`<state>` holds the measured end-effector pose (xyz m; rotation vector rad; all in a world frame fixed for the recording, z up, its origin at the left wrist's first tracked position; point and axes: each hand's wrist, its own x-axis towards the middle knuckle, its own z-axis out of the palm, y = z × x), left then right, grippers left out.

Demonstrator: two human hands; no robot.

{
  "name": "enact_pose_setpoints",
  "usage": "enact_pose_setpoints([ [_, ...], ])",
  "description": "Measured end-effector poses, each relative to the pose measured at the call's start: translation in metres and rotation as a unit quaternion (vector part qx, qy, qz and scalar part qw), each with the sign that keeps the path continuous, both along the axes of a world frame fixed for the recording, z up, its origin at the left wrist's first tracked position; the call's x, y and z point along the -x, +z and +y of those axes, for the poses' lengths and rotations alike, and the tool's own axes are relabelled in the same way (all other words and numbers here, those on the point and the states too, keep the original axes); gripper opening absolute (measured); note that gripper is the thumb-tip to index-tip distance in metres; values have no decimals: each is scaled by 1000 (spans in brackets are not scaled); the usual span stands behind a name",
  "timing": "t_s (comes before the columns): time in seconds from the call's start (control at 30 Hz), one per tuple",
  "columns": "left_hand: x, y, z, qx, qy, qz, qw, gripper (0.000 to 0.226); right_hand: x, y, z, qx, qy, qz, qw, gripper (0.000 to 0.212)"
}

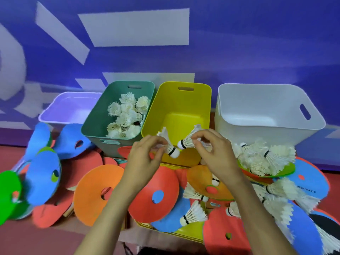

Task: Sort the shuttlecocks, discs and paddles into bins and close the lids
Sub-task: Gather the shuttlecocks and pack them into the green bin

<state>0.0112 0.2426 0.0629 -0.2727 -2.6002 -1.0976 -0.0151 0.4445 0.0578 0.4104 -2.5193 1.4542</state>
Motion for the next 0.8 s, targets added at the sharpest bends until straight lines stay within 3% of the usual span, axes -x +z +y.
enact_pose_setpoints([
  [0.3,53,5,-152,92,166,60,980,24,57,10,-129,-16,21,39,999,11],
  [0.5,114,-15,-219,175,127,17,976,36,98,3,-204,-77,-15,30,996,9],
  [0.57,127,-27,-224,231,74,-46,969,30,107,0,-217,-93,-38,34,994,9],
  [0.63,139,-38,-228,272,-22,-207,939,25,113,-6,-224,-119,-54,41,991,9],
  [0.7,145,-43,-230,176,-113,-372,904,25,119,-13,-228,-143,-58,42,987,9],
  [0.73,146,-46,-231,118,-124,-370,913,21,121,-15,-228,-151,-58,41,986,9],
  [0.8,150,-47,-233,48,-88,-283,954,15,125,-20,-230,-159,-60,31,985,10],
])
